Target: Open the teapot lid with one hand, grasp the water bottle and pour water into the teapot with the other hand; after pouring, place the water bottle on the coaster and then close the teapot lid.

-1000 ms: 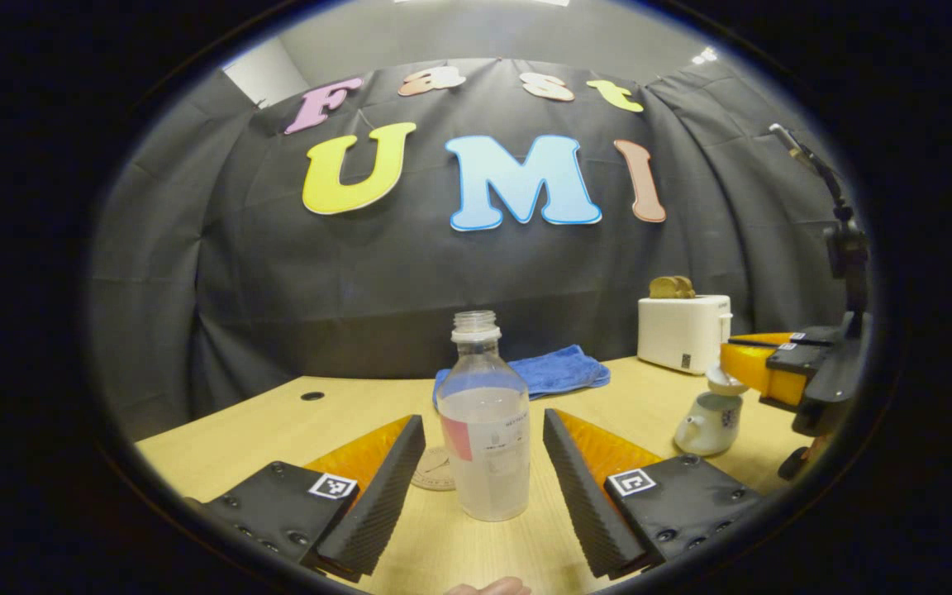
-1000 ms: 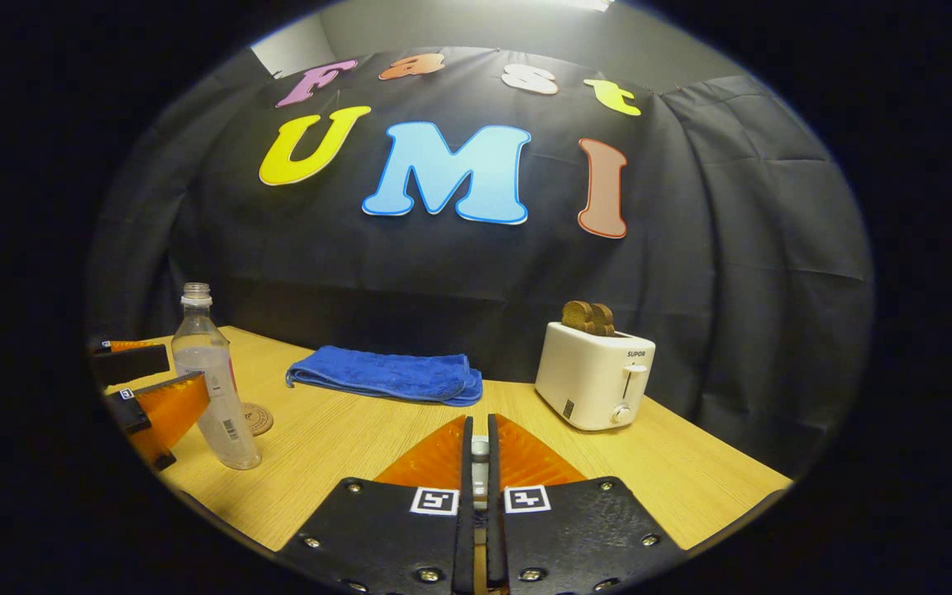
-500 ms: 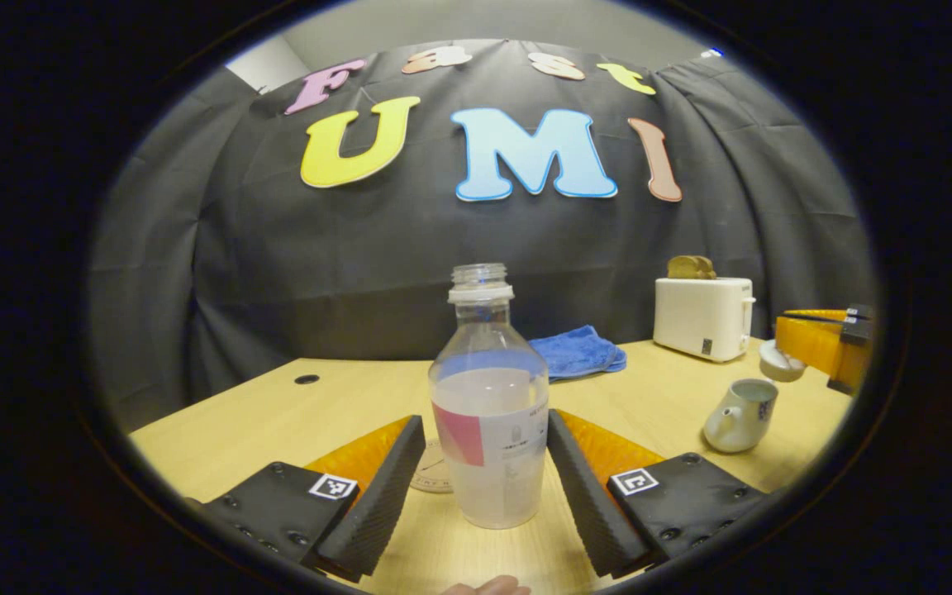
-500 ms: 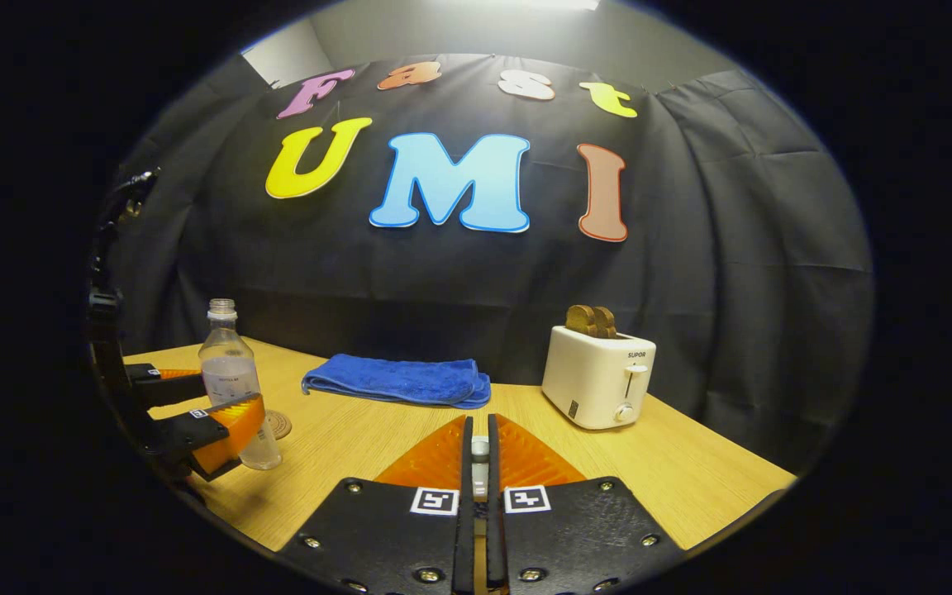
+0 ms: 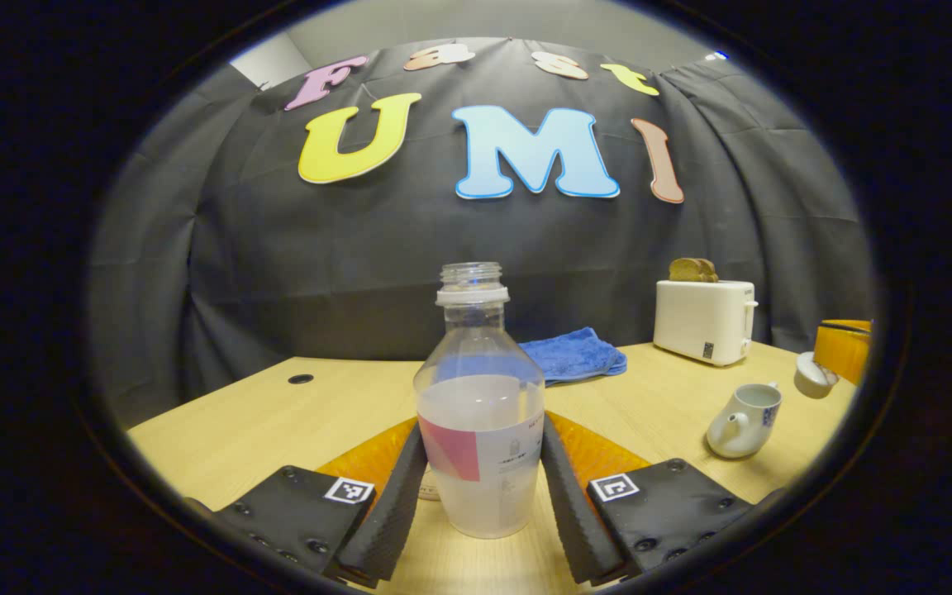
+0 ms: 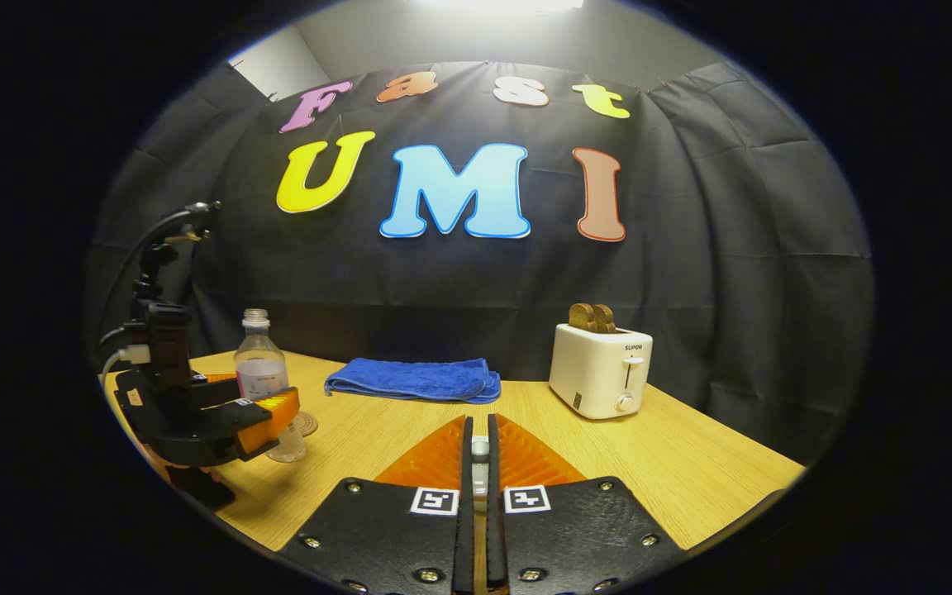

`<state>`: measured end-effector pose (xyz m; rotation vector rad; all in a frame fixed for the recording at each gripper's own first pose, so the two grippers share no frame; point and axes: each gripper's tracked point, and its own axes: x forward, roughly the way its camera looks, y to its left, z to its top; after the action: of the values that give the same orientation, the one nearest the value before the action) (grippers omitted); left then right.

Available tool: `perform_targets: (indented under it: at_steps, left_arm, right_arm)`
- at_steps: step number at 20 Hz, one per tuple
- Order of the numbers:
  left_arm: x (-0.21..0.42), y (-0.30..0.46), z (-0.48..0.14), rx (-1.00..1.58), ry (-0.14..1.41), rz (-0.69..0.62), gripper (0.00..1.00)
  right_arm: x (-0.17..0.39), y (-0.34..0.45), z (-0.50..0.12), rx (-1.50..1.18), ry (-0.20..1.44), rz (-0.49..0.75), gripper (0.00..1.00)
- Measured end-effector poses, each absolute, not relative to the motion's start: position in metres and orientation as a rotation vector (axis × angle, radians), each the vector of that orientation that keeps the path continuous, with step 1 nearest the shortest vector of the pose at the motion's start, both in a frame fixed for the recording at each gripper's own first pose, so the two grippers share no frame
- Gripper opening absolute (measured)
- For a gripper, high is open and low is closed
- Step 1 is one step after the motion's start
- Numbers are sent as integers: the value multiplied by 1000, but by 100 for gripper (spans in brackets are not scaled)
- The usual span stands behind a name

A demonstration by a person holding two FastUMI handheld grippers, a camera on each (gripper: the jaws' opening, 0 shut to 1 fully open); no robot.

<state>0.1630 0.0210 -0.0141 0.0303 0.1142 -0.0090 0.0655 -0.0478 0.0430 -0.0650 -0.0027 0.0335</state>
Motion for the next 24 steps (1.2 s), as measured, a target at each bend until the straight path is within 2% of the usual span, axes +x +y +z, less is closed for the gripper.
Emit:
perform_targets:
  at_steps: [5,13,24]
  left_arm:
    - [160,10,-7,112,111,-27,85]
    - [160,-27,1,419,104,-88,85]
    - [171,-67,4,816,86,-125,85]
  right_arm:
    - [22,-47,43,-52,-8,48,6]
    - [-45,-51,23,-54,17,51,6]
    - [-81,-50,3,-5,51,68,6]
